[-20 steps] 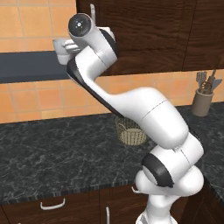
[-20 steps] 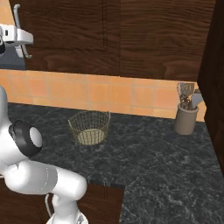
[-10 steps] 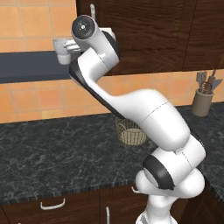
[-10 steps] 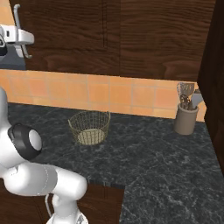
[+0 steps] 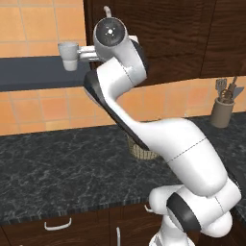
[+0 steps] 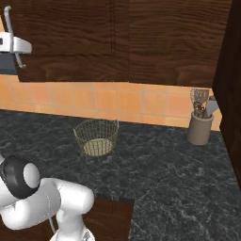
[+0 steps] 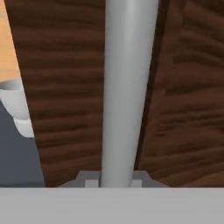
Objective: Open the cabinet, pick up the bread from the cabinet and place it in the basket. Then move the basket to the dining counter.
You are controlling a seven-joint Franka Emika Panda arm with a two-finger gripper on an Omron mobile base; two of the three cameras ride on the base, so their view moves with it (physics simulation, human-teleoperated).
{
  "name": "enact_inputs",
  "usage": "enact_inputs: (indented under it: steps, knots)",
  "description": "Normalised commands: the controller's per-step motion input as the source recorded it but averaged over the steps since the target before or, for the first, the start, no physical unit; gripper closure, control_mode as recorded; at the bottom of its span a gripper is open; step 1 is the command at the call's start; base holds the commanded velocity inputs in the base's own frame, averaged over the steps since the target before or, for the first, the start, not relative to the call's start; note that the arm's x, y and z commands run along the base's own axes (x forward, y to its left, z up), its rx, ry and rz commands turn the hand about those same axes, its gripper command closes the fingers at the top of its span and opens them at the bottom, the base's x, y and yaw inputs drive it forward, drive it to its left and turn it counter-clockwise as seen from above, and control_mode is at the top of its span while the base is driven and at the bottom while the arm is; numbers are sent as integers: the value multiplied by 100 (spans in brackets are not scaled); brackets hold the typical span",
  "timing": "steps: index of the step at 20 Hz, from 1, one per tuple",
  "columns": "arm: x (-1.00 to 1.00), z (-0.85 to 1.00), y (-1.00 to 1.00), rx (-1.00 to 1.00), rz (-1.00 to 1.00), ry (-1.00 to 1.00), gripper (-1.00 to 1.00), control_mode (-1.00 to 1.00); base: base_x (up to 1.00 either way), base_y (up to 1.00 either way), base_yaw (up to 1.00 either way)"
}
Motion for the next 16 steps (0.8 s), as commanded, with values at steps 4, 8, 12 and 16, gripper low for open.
enact_inputs:
  steps: [4, 8, 12, 16]
  knots:
    - [-95, 0, -58, 30, 16, -6, 100, -100, 0, 0, 0]
    - [-75, 0, -56, 28, 22, -2, 100, -100, 0, 0, 0]
    - [-73, 1, -72, 12, 32, -3, 100, -100, 0, 0, 0]
    - [-65, 0, -94, 5, 31, 0, 100, -100, 0, 0, 0]
